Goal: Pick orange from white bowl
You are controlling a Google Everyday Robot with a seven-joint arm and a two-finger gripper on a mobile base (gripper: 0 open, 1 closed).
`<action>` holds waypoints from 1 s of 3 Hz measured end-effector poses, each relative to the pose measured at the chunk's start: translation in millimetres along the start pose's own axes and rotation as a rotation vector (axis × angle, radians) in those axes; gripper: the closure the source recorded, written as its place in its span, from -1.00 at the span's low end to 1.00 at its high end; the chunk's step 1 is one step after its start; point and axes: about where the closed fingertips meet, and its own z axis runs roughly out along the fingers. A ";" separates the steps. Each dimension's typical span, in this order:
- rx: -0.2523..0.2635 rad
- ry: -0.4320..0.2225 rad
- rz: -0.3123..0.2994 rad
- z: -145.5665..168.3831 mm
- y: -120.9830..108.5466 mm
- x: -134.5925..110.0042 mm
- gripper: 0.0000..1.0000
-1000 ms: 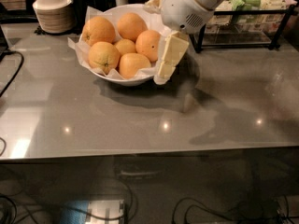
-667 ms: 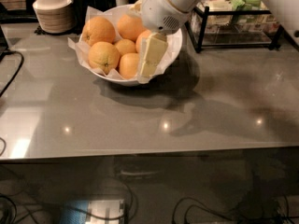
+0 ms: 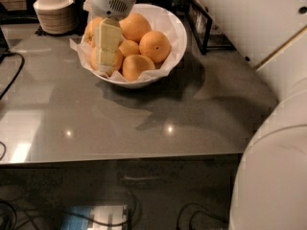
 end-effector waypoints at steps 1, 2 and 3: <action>0.004 -0.006 -0.008 -0.3 -2.5 -5.6 -1.00; 0.040 -0.027 0.024 -2.2 -2.6 -1.5 -1.00; 0.166 -0.090 0.069 -21.1 -25.4 18.1 -1.00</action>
Offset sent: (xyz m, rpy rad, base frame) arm 0.0037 -0.0109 0.0054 0.1042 -0.0263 -0.0932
